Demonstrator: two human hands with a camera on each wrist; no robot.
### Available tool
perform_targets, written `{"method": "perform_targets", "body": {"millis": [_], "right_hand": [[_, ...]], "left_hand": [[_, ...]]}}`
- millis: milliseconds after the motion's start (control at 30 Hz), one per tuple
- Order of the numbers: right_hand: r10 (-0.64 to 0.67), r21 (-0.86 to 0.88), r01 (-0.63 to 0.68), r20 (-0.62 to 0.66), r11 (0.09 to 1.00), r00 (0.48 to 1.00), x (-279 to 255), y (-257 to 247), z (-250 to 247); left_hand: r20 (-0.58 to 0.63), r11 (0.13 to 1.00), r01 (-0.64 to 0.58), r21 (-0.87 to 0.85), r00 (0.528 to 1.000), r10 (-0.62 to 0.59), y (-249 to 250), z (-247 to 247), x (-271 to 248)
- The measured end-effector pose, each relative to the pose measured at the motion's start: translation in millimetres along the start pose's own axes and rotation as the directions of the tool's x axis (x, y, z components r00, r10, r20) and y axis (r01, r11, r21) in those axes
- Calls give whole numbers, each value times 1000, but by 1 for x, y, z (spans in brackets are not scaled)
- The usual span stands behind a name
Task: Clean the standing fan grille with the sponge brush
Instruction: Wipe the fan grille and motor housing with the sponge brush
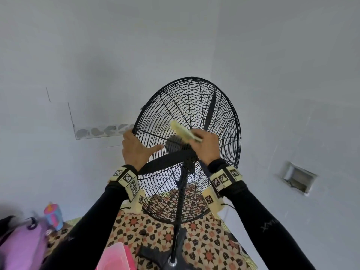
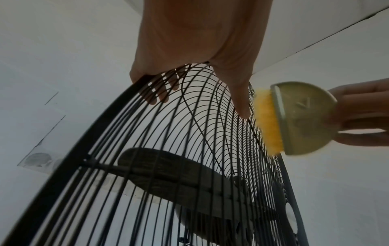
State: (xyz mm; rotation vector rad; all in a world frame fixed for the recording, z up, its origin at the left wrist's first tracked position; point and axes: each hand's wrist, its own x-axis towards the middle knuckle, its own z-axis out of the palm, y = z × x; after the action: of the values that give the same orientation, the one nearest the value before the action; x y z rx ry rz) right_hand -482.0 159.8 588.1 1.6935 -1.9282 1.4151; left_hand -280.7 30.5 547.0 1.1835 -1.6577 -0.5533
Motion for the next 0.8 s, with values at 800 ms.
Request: {"method": "perform_targets", "body": {"millis": [800], "right_hand": [[217,48,-212,-151,976,964,-16,34,9]], "left_hand": [[10,999,28,27,1000,-28,0,4,1]]}}
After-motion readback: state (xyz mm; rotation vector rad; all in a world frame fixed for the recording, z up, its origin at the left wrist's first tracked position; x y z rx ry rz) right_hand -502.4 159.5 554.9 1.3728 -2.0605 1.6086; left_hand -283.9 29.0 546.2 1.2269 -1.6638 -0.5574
